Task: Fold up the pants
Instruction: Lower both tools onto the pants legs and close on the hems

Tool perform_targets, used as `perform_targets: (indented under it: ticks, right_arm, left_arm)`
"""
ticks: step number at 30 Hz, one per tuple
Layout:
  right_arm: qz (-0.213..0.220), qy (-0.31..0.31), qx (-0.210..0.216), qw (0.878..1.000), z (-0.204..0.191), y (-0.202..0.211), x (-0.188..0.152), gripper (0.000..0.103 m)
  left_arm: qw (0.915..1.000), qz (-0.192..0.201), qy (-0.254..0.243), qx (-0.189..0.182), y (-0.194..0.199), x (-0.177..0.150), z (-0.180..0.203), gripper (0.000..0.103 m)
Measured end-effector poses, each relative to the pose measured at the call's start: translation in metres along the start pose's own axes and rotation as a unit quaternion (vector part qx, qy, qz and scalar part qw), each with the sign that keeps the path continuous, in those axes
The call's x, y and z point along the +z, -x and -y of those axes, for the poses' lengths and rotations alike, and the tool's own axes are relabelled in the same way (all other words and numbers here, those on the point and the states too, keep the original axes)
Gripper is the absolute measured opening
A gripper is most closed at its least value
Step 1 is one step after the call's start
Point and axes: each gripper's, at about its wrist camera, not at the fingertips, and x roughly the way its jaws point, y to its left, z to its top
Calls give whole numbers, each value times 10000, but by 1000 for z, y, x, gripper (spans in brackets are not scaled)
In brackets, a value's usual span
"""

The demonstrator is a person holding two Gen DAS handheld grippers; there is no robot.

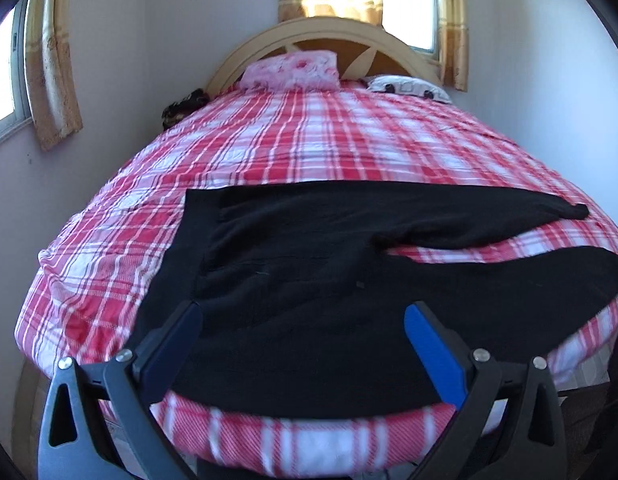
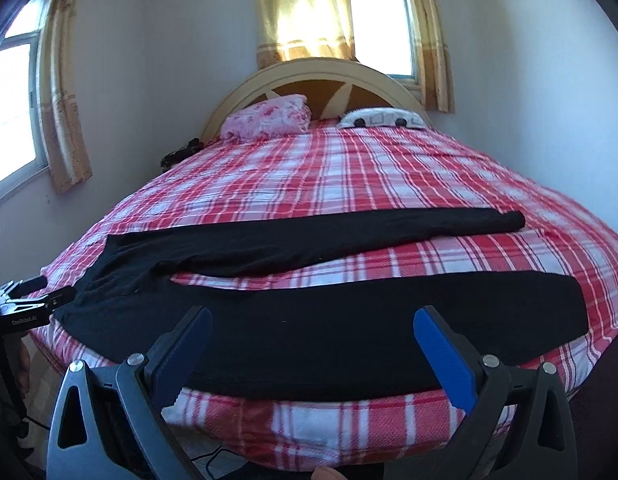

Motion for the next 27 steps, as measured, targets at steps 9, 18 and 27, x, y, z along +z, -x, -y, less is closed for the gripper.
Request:
perform_targets:
  ticks: [9, 18, 27]
  right_arm:
    - [-174, -1281, -1010, 9864, 166, -66, 85, 92]
    - [-1008, -1811, -1271, 9700, 275, -181, 148, 84]
    - [-1830, -1652, -1347, 9597, 315, -266, 157, 83]
  left_arm:
    - [9963, -201, -103, 829, -80, 74, -66, 103]
    - [9918, -953, 455, 717, -161, 112, -117, 103]
    - [9857, -1486, 547, 569, -210, 120, -139, 103]
